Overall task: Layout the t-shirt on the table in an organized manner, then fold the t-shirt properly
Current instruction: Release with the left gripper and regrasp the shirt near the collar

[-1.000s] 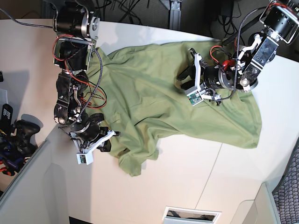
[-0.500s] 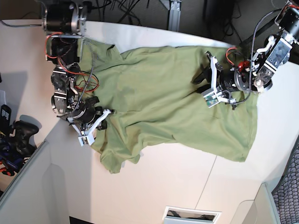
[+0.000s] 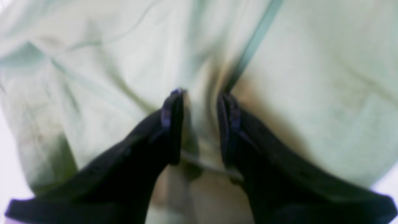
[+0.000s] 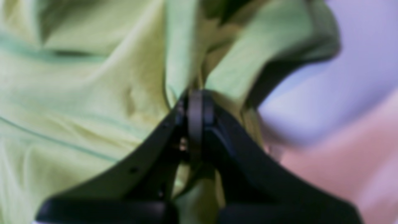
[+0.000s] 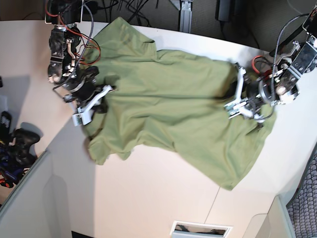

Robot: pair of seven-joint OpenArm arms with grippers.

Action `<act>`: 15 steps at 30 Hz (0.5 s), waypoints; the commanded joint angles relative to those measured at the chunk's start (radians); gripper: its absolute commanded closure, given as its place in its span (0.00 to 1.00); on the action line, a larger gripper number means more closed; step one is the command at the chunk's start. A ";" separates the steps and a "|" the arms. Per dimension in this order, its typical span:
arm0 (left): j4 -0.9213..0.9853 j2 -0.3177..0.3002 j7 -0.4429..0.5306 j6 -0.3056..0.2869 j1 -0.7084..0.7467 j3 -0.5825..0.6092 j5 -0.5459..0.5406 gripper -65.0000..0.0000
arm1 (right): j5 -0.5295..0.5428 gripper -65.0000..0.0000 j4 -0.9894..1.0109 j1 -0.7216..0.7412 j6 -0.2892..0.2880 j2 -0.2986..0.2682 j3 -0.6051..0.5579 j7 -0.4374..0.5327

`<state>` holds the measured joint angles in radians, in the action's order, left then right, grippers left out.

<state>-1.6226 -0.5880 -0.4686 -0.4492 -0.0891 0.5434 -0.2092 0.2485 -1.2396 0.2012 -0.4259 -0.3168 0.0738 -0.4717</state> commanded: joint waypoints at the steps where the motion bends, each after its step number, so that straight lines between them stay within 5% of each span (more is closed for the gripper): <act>1: -0.068 0.005 0.026 -0.010 -0.018 -0.007 -0.034 0.70 | 0.003 1.00 -0.043 0.032 0.007 -0.013 0.026 0.019; 10: -0.196 0.258 0.008 -0.046 0.046 0.009 -0.064 0.70 | 0.002 1.00 -0.013 0.198 0.008 -0.013 0.065 0.020; 15: -0.179 0.360 0.000 -0.049 0.068 0.143 -0.021 0.70 | 0.002 1.00 0.157 0.305 0.007 -0.013 0.059 0.062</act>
<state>-1.7893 -0.2314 -0.4896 -0.4938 -0.0128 0.6918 -0.2226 0.2401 -1.0622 0.4717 -0.4221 -0.3161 0.1280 -0.4412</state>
